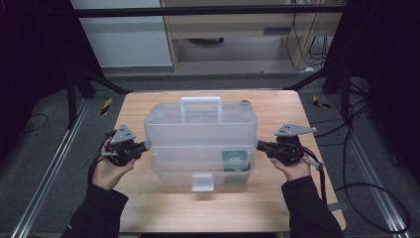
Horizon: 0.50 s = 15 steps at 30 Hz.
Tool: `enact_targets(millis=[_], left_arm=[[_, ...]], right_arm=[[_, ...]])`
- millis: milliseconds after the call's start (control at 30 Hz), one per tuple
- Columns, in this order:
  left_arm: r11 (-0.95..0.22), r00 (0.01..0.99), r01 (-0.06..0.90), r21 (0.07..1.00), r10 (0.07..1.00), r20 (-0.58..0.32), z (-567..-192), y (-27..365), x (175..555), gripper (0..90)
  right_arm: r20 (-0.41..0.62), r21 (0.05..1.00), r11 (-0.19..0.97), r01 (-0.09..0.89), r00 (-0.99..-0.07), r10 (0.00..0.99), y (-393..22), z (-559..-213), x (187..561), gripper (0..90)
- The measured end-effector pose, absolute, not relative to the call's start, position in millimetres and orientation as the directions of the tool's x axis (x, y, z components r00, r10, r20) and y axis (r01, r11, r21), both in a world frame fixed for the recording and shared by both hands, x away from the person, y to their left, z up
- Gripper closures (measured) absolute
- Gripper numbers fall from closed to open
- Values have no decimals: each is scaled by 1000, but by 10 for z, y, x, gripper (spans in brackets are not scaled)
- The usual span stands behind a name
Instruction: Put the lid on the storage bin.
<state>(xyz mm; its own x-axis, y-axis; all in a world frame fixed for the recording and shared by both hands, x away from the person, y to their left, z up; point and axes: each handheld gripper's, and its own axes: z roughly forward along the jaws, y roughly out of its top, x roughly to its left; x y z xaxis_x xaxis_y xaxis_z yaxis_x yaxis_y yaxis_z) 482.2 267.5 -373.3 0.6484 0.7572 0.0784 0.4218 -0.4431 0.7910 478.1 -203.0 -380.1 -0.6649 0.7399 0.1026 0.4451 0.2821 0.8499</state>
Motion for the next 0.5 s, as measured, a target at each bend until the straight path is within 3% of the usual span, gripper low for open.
enact_targets(millis=[233,500], left_arm=[[-433,631,451,781,773,64,-3844,2763,4900,852],[-406,555,528,746,830,59,-4127,2952,5065,780]], right_arm=[[89,820,319,474,-657,749,-2009,-3890,4779,900],[60,783,319,535,-574,816,-2156,-4075,4882,894]])
